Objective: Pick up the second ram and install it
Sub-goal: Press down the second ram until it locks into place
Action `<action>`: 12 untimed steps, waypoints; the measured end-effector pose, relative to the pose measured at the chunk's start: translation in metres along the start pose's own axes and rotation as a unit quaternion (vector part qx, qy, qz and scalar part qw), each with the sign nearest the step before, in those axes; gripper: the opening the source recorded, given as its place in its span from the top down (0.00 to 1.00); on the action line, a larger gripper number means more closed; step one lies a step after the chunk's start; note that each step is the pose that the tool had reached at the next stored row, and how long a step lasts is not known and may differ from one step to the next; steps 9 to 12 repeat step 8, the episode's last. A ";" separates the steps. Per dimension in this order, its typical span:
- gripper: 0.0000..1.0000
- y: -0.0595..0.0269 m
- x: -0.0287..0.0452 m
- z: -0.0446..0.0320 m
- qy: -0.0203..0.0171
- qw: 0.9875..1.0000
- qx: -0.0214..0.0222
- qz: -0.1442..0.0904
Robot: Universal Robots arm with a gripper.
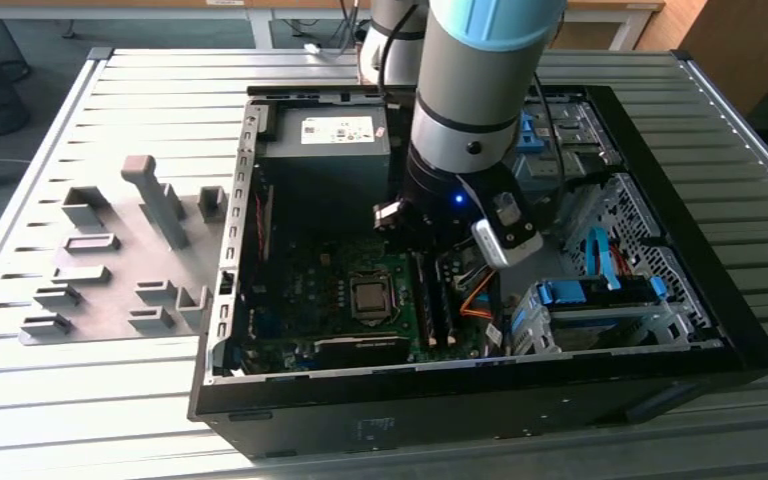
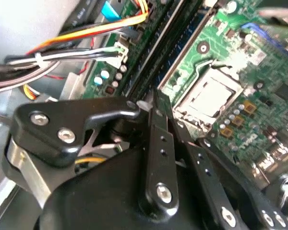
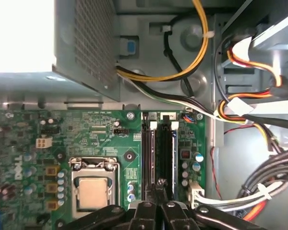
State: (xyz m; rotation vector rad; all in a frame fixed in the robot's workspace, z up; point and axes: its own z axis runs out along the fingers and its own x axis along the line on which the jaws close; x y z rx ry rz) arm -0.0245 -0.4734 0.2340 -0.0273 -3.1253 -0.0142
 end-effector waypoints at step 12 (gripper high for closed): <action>0.89 0.0000 0.0002 -0.0037 0.000 1.000 0.000 0.000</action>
